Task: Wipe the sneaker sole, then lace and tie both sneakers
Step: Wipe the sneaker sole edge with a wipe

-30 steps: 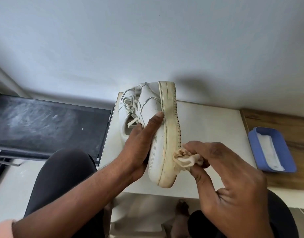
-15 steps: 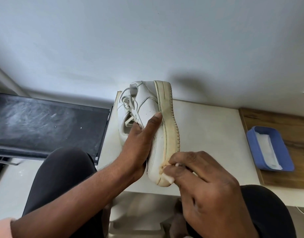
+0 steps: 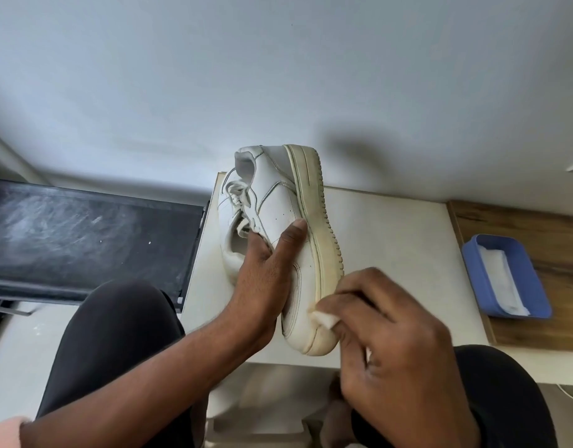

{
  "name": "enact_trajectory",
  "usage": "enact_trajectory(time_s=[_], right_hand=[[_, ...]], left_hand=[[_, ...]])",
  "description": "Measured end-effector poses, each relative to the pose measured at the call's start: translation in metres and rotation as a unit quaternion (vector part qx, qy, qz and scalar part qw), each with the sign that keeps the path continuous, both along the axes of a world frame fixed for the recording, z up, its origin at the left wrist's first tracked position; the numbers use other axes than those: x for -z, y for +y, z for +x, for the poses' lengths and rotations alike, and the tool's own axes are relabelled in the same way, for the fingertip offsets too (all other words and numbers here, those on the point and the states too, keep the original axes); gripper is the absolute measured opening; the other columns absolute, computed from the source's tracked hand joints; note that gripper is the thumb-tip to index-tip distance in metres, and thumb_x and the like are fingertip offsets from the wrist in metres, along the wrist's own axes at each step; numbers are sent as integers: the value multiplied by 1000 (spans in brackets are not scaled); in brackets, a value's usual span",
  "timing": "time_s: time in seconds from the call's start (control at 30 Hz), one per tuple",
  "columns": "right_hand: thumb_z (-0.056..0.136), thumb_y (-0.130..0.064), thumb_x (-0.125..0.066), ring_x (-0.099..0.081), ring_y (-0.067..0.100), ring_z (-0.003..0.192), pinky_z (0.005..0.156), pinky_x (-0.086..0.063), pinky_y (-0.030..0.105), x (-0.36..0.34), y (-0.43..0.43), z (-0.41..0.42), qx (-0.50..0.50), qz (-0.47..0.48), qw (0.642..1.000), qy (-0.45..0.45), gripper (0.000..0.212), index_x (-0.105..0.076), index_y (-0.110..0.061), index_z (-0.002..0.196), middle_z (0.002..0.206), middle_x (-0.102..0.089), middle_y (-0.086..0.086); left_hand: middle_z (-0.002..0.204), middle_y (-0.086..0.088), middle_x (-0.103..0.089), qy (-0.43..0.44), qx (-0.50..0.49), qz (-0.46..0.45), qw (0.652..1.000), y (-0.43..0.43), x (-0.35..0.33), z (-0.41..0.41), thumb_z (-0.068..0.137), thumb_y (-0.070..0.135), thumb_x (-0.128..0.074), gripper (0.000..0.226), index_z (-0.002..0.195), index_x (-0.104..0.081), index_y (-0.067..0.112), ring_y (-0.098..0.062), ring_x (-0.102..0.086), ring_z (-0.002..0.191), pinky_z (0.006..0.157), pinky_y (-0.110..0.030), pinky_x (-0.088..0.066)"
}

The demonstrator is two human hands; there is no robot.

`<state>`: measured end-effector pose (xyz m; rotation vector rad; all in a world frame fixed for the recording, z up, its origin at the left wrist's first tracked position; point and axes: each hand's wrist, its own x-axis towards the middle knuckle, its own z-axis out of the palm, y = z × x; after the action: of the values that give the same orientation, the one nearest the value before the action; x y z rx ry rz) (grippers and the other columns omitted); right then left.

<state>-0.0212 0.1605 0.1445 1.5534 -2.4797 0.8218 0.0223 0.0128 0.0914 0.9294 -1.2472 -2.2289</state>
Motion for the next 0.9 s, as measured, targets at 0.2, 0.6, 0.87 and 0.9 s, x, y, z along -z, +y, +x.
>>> enact_trajectory(time_s=[0.2,0.6,0.87,0.9], right_hand=[[71,-2,-72,-62,21,77,62,-57,35,-2,-2,9,-9,23,999,27,19,-74,-13,85,89,-61,0],[73,-5,-72,-60,18,75,62,-56,35,-3,-2,7,-3,34,999,-12,19,-72,-17,87,89,-58,-3],[74,-2,-71,-62,18,79,63,-59,34,-7,-1,5,6,32,999,14,31,-72,-23,97,93,-61,-3],[73,-3,-71,-62,19,80,62,-59,35,-7,-1,6,-4,39,999,19,31,-72,-23,96,94,-60,-4]], left_hand=[[120,-16,-74,-1,4,-4,1000,2,2,0,104,30,-59,37,136,-56,12,-34,-73,111,98,-60,-57],[117,-10,-77,0,-6,-45,999,9,1,0,105,27,-57,29,131,-60,14,-28,-73,112,101,-57,-56],[118,-12,-76,5,-12,-29,999,7,1,0,105,27,-57,32,134,-58,13,-30,-73,112,101,-57,-55],[119,-11,-76,6,-12,-28,1000,8,1,0,105,26,-57,32,134,-57,13,-30,-73,112,101,-57,-56]])
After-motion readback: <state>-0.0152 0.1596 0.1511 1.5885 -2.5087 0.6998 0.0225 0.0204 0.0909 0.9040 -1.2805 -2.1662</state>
